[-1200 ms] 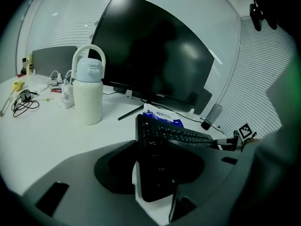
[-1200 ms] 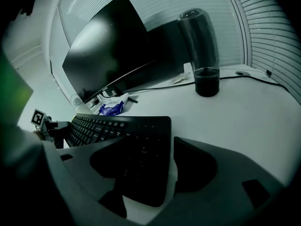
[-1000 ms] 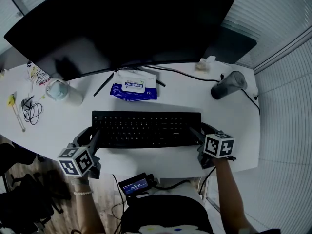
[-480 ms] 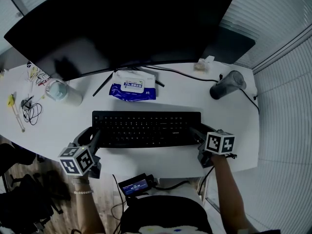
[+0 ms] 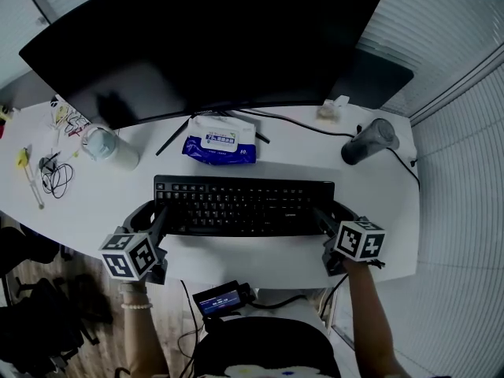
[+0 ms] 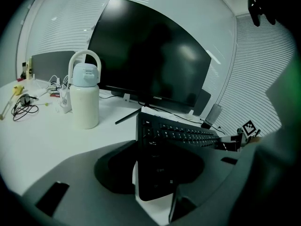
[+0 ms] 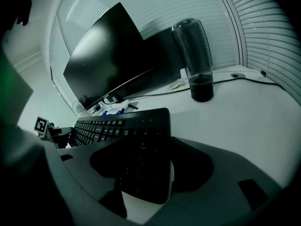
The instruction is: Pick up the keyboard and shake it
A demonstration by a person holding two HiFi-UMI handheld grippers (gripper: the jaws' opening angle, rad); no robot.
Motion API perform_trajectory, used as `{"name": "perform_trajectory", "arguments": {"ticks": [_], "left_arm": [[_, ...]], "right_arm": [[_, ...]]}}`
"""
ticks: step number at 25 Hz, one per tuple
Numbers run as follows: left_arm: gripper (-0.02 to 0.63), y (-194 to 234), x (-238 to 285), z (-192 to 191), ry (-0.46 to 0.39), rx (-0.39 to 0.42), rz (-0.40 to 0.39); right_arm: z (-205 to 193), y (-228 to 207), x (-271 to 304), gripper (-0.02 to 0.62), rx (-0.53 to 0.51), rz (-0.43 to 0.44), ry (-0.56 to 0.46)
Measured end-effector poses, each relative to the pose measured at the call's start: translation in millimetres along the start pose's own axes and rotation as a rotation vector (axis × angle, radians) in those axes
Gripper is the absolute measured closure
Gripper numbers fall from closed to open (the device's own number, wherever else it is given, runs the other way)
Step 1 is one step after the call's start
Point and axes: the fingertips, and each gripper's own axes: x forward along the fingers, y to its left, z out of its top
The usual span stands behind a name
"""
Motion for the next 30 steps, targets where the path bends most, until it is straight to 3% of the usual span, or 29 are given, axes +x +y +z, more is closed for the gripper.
{"name": "perform_trajectory", "arguments": {"ticks": [7, 21, 30], "left_arm": [[0.42, -15, -13, 25, -0.122, 0.021, -0.017], [0.423, -65, -90, 115, -0.49, 0.196, -0.043], [0.426, -94, -134, 156, -0.713, 0.257, -0.082]], "right_arm": [[42, 13, -33, 0.31, -0.116, -0.017, -0.166], [126, 64, -136, 0.31, -0.31, -0.008, -0.562], [162, 96, -199, 0.31, -0.433, 0.012, -0.824]]}}
